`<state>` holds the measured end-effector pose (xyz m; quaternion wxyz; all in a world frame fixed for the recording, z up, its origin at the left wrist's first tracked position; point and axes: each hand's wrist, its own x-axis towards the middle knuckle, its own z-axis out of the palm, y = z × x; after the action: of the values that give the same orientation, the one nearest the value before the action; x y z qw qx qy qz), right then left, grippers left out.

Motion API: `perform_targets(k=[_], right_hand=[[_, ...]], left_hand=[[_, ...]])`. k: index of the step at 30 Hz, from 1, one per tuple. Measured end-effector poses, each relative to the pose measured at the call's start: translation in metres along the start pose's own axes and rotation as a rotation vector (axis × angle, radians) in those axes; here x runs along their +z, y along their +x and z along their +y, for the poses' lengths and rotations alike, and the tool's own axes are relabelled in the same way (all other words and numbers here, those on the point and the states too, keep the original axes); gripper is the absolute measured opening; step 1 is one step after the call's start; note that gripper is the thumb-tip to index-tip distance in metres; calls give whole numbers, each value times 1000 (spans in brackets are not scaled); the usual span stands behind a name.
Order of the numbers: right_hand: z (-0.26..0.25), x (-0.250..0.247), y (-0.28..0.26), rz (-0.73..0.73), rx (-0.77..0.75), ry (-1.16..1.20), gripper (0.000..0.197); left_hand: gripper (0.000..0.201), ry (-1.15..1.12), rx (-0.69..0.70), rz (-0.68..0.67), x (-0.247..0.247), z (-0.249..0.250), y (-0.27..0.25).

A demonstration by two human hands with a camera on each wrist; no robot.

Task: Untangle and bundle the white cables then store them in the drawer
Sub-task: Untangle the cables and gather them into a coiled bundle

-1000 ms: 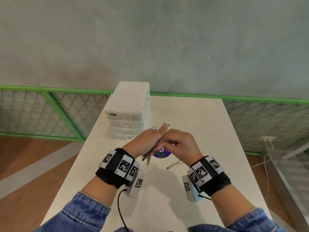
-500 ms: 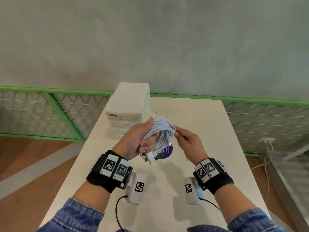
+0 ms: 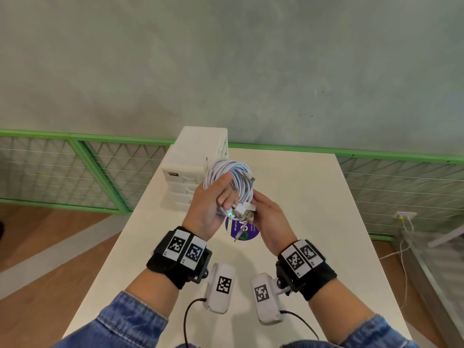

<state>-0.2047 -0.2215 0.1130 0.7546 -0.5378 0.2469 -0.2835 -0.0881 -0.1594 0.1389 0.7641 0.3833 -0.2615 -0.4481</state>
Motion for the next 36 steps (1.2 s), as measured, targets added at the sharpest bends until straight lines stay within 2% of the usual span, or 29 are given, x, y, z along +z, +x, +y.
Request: perform_targets(k=[3, 6, 7, 9, 12, 14, 17, 22, 24, 26, 28, 31, 33, 36], right_hand=[[-4, 0, -1, -7, 59, 235, 39], [-8, 1, 0, -28, 93, 275, 65], [-10, 2, 0, -13, 90, 271, 68], [-12, 1, 1, 44, 52, 260, 61], [-12, -4, 4, 158, -15, 229, 49], [-13, -9, 8, 221, -24, 209, 52], [-13, -15, 12, 315, -28, 199, 55], [-9, -22, 16, 459, -71, 72, 39], [-9, -25, 16, 466, -105, -15, 33], [-6, -27, 15, 438, -132, -88, 26], [-3, -26, 13, 387, -122, -127, 20], [-1, -22, 14, 328, -81, -153, 16], [0, -20, 13, 325, -71, -150, 16], [7, -21, 11, 338, -6, -93, 27]], left_hand=[[35, -14, -24, 75, 8, -4, 0], [17, 123, -20, 128, 13, -13, -4], [15, 176, -8, 143, 14, -16, -6], [15, 290, 12, 158, 14, -21, -9], [27, 536, 41, 127, 9, -26, -7], [35, 697, -8, 58, 2, -29, -3], [59, 865, -112, -34, -5, -38, 0], [42, 852, -249, -110, -1, -43, -8], [42, 764, -240, -29, 2, -39, -9], [56, 688, -204, 115, 4, -31, -6], [62, 734, -203, 149, 5, -28, -2], [39, 811, -154, 211, 8, -35, -4], [34, 792, -91, 283, 10, -42, -6], [29, 771, -16, 317, 11, -47, -9]])
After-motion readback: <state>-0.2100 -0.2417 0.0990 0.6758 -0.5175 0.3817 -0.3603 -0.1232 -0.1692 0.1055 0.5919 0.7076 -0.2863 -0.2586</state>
